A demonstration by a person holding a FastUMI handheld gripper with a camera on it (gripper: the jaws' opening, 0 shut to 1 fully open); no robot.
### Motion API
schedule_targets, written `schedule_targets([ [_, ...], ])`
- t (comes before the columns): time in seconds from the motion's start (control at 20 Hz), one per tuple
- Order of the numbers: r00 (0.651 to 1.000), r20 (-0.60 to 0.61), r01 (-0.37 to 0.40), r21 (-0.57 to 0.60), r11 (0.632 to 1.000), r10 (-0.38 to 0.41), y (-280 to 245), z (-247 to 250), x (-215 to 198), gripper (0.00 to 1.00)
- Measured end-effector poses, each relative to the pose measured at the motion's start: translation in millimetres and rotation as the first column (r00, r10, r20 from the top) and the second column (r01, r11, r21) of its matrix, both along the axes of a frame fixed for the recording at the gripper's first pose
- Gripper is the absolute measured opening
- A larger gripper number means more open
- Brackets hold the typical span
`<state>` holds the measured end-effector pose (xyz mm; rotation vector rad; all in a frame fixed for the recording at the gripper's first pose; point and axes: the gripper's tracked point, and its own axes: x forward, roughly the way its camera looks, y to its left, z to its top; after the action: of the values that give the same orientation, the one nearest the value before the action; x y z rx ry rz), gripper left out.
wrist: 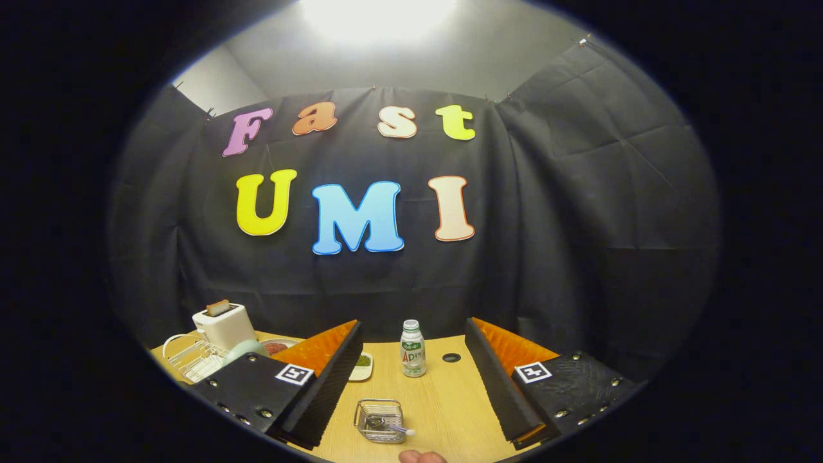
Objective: Take the plate from the dish rack, then take the spoon from the basket and place it into the plate.
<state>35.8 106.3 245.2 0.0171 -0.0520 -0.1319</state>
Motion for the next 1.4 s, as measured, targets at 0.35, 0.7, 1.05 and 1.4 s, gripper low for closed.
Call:
schedule_targets([
  [0.35, 0.996, -0.049, -0.074, 0.065, 0.995, 0.077, 70.9, 11.8, 24.8, 0.98],
  [0.7, 0.955, -0.173, -0.226, 0.102, 0.969, 0.241, 135.1, 18.5, 50.5, 0.98],
  [1.05, 0.8, -0.431, -0.372, 0.187, 0.909, 0.416, 202.0, -12.5, 56.2, 0.98],
  [1.4, 0.648, -0.63, -0.345, 0.258, 0.902, 0.428, 231.7, -59.5, 59.3, 0.98],
])
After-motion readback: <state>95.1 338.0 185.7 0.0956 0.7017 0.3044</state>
